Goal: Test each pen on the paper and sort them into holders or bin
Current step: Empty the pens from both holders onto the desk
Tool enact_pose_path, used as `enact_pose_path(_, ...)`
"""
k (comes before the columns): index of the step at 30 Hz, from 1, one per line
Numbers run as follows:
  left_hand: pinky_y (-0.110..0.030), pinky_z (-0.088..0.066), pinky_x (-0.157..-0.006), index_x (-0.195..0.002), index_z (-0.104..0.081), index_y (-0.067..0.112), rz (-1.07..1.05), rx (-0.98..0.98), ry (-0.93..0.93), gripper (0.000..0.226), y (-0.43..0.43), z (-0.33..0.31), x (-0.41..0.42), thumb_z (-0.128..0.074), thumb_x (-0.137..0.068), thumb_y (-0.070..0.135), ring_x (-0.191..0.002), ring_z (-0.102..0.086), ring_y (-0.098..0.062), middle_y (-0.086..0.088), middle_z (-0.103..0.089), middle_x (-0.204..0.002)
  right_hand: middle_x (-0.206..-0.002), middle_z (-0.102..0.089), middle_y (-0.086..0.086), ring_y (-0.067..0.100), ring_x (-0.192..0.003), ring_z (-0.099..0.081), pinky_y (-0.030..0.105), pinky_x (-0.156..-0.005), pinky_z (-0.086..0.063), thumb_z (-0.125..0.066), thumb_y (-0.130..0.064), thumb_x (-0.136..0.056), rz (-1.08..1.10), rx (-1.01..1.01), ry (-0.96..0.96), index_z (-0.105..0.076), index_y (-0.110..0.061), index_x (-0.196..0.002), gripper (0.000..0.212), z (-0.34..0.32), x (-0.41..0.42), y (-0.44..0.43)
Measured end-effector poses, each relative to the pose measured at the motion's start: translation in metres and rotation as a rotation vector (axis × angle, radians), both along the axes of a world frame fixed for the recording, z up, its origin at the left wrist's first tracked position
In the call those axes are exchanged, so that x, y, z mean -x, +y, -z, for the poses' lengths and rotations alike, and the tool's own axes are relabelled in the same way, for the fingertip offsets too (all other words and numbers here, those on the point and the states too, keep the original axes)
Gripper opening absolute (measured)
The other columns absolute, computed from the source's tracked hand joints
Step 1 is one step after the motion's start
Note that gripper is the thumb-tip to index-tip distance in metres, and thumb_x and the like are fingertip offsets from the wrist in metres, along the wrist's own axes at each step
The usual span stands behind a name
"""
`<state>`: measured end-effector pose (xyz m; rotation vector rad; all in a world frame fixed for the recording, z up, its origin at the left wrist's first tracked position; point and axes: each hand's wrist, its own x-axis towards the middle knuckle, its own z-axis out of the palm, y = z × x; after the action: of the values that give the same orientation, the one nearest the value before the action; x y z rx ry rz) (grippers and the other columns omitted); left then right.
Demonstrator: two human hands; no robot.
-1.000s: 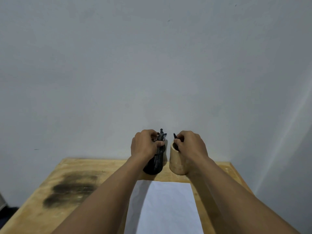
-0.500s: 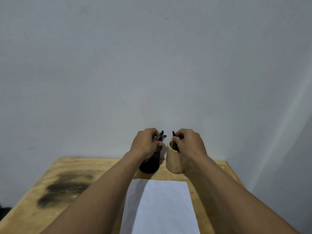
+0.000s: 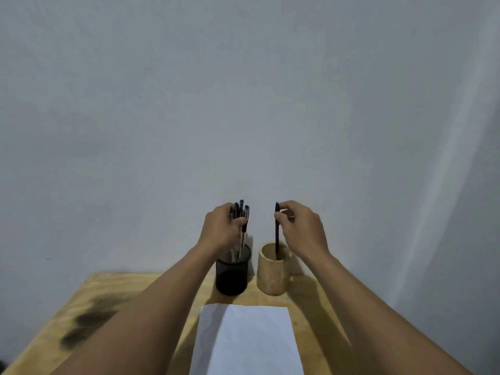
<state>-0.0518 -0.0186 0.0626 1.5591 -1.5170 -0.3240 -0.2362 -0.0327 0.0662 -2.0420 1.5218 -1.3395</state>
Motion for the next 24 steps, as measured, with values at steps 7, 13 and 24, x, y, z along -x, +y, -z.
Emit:
enact_pose_path(7,-0.027,-0.045,-0.068,-0.098,-0.07,0.012,0.016,0.041,0.16,0.012,0.038,-0.064,-0.035,-0.068,-0.092,0.023,-0.076,-0.06,-0.015,0.004,-0.065,-0.08,-0.099,-0.072,-0.006,0.011,-0.09,-0.068,0.024,-0.072,-0.05,-0.06,-0.028,-0.1,-0.082,0.067,-0.063,-0.068,-0.024,-0.12,0.022,-0.042,-0.025,0.042)
enact_pose_path(13,-0.03,-0.048,-0.073,-0.096,-0.071,0.004,0.015,-0.139,0.182,0.015,0.09,-0.07,-0.095,-0.069,-0.092,0.018,-0.076,-0.06,-0.019,-0.006,-0.067,-0.085,-0.091,-0.071,-0.007,0.014,-0.088,-0.07,0.041,-0.08,-0.059,-0.061,-0.028,-0.096,-0.208,-0.012,-0.098,-0.068,-0.028,-0.115,0.02,-0.045,-0.072,0.087)
enact_pose_path(24,-0.03,-0.061,-0.066,-0.088,-0.068,-0.001,-0.022,-0.559,0.207,0.008,0.154,0.003,-0.18,-0.067,-0.092,0.005,-0.066,-0.071,-0.019,-0.013,-0.074,-0.077,-0.082,-0.076,0.007,0.024,-0.075,-0.077,0.048,-0.073,-0.064,-0.068,-0.019,-0.092,-0.373,-0.414,-0.067,-0.068,-0.017,-0.111,0.019,0.046,-0.17,0.137)
